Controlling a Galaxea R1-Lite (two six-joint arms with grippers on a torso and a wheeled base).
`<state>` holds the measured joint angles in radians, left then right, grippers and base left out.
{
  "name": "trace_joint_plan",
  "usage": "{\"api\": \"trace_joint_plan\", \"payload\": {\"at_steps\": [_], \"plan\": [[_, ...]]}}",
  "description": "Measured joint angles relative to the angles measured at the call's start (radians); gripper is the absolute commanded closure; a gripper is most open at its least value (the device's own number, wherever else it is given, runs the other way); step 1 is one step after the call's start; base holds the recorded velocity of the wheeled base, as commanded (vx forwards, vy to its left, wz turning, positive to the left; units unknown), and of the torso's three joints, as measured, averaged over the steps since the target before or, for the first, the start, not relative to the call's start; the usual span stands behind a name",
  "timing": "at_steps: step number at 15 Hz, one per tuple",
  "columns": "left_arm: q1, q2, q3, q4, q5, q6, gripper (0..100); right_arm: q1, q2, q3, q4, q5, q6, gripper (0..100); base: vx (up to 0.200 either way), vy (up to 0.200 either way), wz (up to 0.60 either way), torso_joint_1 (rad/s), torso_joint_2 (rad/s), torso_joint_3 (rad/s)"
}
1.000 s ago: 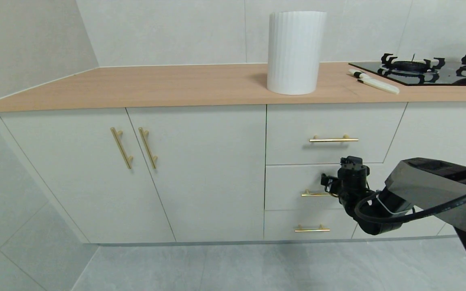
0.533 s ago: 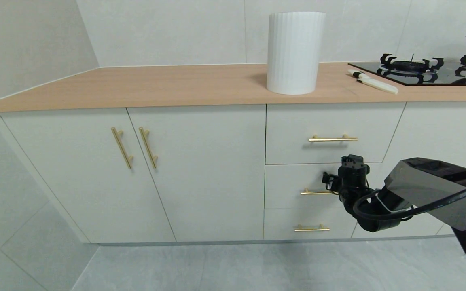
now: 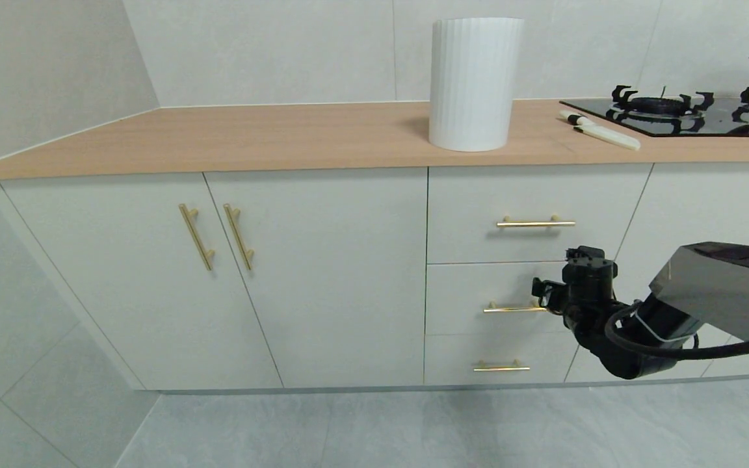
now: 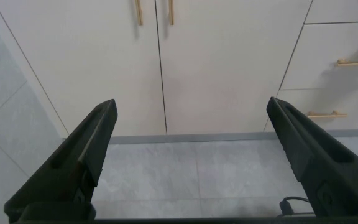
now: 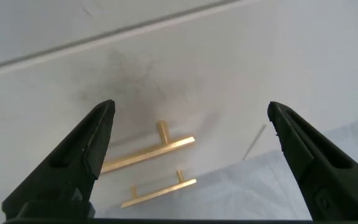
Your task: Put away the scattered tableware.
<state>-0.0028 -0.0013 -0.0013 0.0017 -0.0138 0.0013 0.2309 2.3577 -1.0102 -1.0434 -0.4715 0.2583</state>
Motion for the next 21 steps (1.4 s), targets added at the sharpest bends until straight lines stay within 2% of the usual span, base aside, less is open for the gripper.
{"api": "trace_joint_plan", "payload": {"at_steps": [6,9,15,18,21], "plan": [[0.000,0.000,0.000,0.000,0.000,0.000,0,0.034,-0.331,0.343,-0.006,-0.016,0.000,0,0.000,0.000,0.00,0.000,0.00,0.000],[-0.001,0.000,0.001,0.000,0.000,0.000,0,0.059,-0.567,0.491,-0.006,-0.050,-0.020,0,0.000,0.000,0.00,0.000,0.00,0.000],[0.000,0.000,0.000,0.000,0.000,0.000,0,0.083,-1.114,0.787,0.021,-0.096,-0.210,0,0.000,0.000,0.00,0.000,0.00,0.000],[0.000,0.000,0.000,0.000,0.000,0.000,0,0.029,-1.399,0.874,0.121,-0.091,-0.294,0,0.000,0.000,0.00,0.000,0.00,0.000],[0.000,0.000,0.000,0.000,0.000,0.000,0,-0.056,-1.681,0.904,0.328,-0.057,-0.350,0,0.000,0.000,0.00,0.000,0.00,0.000]]}}
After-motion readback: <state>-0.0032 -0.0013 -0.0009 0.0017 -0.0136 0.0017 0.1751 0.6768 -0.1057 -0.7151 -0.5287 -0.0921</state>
